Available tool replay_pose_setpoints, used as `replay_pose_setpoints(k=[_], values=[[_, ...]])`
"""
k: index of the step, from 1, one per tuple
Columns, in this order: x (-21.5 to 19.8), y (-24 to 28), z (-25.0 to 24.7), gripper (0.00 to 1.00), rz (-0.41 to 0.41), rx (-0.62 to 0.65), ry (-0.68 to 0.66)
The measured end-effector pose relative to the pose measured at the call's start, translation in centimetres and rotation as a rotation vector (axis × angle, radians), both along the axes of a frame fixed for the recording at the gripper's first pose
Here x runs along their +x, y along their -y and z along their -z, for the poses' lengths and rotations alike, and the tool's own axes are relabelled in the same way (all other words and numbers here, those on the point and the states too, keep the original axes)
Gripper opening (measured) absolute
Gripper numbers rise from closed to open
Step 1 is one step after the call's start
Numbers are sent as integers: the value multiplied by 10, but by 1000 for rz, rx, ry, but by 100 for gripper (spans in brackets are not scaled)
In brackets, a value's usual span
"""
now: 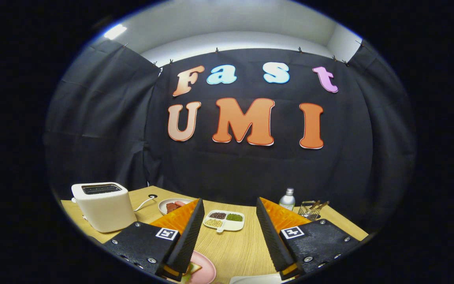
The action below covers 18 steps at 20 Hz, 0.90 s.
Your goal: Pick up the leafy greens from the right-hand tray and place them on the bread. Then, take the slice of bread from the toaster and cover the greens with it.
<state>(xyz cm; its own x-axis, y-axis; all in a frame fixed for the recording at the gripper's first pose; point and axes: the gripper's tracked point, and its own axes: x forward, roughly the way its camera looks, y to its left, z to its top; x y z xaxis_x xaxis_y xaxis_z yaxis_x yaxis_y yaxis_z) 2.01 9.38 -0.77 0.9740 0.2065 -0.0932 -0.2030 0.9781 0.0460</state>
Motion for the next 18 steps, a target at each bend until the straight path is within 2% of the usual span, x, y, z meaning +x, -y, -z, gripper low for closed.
replay_pose_setpoints(k=[5, 18], values=[[-3, 0, -23, 86, 19, -9, 91], [-9, 3, -36, 94, 22, 2, 218]])
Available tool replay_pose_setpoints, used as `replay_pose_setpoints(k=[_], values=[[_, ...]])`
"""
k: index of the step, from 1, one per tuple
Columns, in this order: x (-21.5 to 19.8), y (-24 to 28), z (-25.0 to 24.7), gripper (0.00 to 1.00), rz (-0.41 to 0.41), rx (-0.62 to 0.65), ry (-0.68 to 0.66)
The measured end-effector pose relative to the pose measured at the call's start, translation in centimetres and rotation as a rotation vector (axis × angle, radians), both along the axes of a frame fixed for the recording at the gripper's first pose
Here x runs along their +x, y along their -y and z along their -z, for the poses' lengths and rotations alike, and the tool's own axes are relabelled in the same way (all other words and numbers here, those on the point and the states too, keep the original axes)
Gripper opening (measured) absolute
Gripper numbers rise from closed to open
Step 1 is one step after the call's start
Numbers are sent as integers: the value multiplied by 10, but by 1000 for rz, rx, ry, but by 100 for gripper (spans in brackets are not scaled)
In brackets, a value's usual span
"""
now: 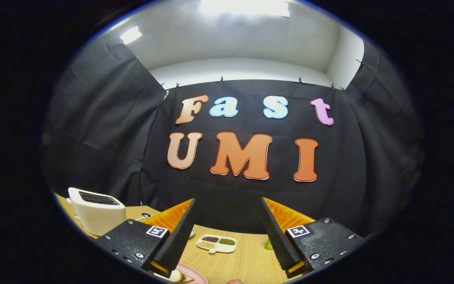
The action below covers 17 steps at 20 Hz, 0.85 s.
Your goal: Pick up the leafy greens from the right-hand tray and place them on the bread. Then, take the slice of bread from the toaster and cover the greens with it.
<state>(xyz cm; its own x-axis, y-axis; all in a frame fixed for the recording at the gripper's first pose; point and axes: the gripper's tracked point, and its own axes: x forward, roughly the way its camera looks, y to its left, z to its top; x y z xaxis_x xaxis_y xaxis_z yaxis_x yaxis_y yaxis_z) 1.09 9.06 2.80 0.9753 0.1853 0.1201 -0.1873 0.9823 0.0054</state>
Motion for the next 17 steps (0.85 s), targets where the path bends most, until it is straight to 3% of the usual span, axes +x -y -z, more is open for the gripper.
replay_pose_setpoints(k=[17], values=[[4, -3, 9, 98, -1, 4, -39]])
